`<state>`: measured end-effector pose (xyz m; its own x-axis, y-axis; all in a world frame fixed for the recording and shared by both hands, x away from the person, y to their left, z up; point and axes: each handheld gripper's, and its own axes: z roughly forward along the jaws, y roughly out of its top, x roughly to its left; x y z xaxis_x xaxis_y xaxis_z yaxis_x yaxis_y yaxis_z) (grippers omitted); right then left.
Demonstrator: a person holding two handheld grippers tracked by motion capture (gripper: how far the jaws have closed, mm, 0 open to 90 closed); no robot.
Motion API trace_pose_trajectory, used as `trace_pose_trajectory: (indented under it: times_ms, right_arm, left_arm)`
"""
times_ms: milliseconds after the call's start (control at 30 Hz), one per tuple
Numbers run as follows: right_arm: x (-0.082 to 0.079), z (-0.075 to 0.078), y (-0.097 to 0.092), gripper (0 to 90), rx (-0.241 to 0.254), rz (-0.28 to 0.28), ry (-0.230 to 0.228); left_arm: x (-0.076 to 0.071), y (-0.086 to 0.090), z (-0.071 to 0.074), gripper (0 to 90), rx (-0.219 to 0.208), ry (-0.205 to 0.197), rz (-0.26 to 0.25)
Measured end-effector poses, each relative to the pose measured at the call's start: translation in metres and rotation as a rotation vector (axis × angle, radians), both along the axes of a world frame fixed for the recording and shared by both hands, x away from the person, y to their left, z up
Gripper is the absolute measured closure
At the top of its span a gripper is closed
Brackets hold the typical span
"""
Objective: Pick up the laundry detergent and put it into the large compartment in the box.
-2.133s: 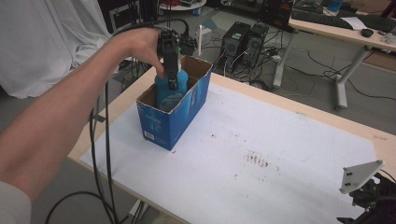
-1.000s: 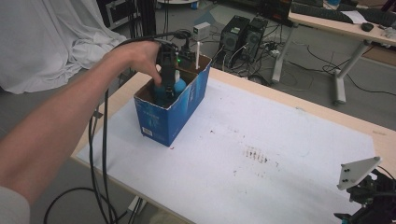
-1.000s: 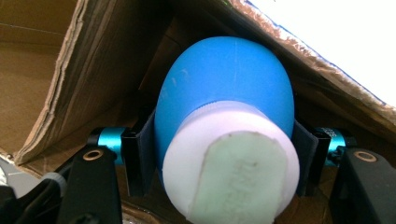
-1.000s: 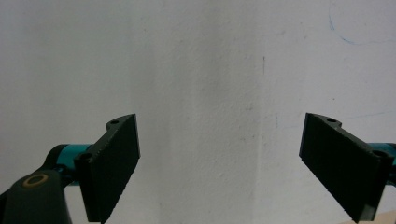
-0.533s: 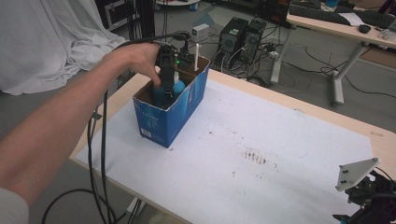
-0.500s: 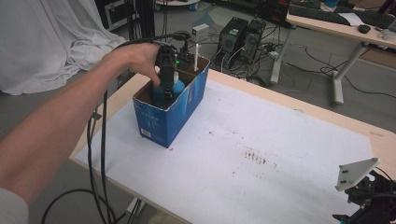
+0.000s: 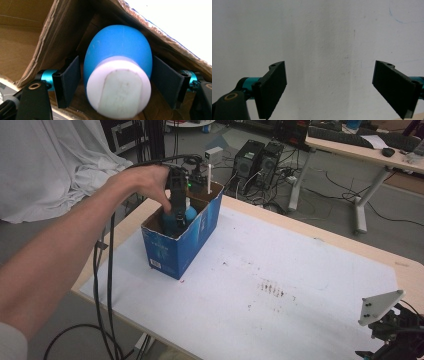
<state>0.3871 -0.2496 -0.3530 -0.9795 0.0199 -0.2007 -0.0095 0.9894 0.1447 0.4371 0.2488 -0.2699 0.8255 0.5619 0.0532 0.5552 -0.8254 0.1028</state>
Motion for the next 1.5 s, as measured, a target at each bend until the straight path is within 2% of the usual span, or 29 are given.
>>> trace_pose_trajectory:
  times_ms: [133,300,333,367,400,433,467,567,667,700,833,1033,1100,1300,1500]
  right_arm:
    - [0.000,0.000,0.000,11.4,0.001,-0.003,0.000]
    - [-0.001,0.001,-0.001,11.4,0.005,-0.004,0.000]
    - [-0.001,0.001,-0.001,11.4,0.005,-0.004,0.000]
    - [-0.001,0.001,0.000,11.4,0.004,-0.001,0.000]
    - [0.000,0.001,0.000,11.4,0.003,0.002,-0.001]
    - [0.000,0.001,0.000,11.5,0.003,0.000,0.000]
    - [0.000,0.001,0.000,11.5,0.003,0.000,0.000]
    - [-0.001,0.001,0.000,11.4,0.000,-0.002,-0.001]
    - [0.000,0.001,0.000,11.4,0.004,0.000,-0.002]
    - [0.000,0.001,0.000,11.4,0.004,0.000,-0.002]
    - [-0.001,0.002,-0.001,11.4,0.009,-0.002,-0.005]
    - [-0.002,0.003,-0.001,11.4,0.008,-0.004,-0.004]
    - [-0.002,0.002,-0.001,11.4,0.009,-0.004,-0.004]
    - [-0.003,0.003,0.000,11.4,0.012,-0.002,-0.010]
    - [-0.004,0.005,-0.002,11.4,0.013,-0.008,-0.008]
  left_arm:
    - [-0.001,0.001,0.006,23.7,0.008,-0.013,0.001]
    - [-0.003,-0.001,0.023,22.3,0.009,-0.036,0.000]
    - [-0.003,-0.001,0.023,22.3,0.009,-0.036,0.000]
    - [-0.004,-0.003,0.030,21.9,0.011,-0.047,-0.010]
    - [-0.004,-0.003,0.030,21.3,0.011,-0.047,-0.010]
    - [-0.005,-0.006,0.038,21.3,0.012,-0.059,-0.016]
    - [-0.005,-0.006,0.038,21.3,0.012,-0.059,-0.016]
    - [-0.007,-0.014,0.050,20.3,0.016,-0.069,-0.037]
    - [-0.008,-0.017,0.053,20.3,0.019,-0.067,-0.046]
    - [-0.010,-0.023,0.059,20.3,0.020,-0.079,-0.058]
    - [-0.012,-0.038,0.068,18.9,0.032,-0.092,-0.099]
    - [-0.012,-0.069,0.076,17.2,0.038,-0.081,-0.176]
    - [-0.012,-0.082,0.077,17.2,0.030,-0.081,-0.204]
    - [-0.012,-0.125,0.079,17.2,0.043,-0.081,-0.299]
    - [-0.014,-0.169,0.076,17.2,0.042,-0.080,-0.395]
